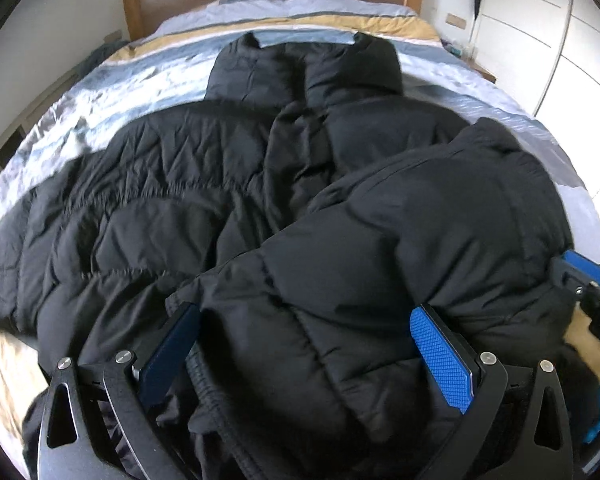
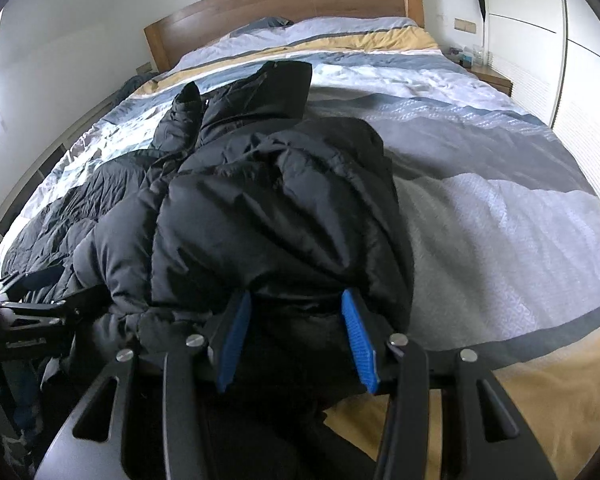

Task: Fold large clothes
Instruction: 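Lay the sleeve on the jacket front and open the right gripper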

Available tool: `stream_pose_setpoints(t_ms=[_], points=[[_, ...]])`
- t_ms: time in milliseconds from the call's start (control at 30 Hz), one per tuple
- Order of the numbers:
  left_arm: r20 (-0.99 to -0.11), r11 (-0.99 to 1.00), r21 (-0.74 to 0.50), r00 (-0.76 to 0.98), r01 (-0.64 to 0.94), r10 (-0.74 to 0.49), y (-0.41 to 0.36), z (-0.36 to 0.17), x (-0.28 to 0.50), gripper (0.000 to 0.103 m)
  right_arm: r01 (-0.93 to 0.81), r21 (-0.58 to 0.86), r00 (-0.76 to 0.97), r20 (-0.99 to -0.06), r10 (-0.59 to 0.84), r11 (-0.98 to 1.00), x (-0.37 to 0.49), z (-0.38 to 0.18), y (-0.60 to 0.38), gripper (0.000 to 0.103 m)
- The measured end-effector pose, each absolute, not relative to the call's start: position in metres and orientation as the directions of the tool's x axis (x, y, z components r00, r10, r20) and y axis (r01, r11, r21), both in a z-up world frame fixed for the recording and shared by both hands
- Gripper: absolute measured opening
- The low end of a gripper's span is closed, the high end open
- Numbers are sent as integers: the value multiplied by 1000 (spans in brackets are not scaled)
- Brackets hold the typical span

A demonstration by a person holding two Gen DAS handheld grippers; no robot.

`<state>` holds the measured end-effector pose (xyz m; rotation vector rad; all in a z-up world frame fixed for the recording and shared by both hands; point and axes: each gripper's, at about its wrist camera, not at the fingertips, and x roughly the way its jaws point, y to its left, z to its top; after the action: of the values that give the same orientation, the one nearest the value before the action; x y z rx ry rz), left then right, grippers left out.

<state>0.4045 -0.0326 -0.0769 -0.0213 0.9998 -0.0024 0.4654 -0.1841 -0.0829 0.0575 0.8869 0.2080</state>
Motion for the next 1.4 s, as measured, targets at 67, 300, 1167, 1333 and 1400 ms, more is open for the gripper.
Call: stream_pose_setpoints(t_ms=[67, 300, 1167, 1333, 1400], points=[[-844, 1000, -15, 536, -15, -4, -29, -81, 403, 103, -159, 131, 608, -768, 202, 978, 466, -84, -183, 46], [-851, 1000, 9, 524, -25, 21, -25, -79, 393, 103, -159, 114, 594, -782, 187, 981, 461, -81, -187, 46], [-857, 1000, 30, 514, -10, 30, -36, -69, 388, 103, -140, 82, 600, -786, 151, 987, 443, -74, -180, 46], [-841, 998, 27, 538, -51, 50, -18, -46, 369, 102, -107, 69, 595, -795, 119, 992, 428, -67, -187, 46], [-830, 997, 32, 555, -65, 63, -11, -32, 355, 102, -95, 73, 599, -792, 115, 993, 415, -58, -190, 46]])
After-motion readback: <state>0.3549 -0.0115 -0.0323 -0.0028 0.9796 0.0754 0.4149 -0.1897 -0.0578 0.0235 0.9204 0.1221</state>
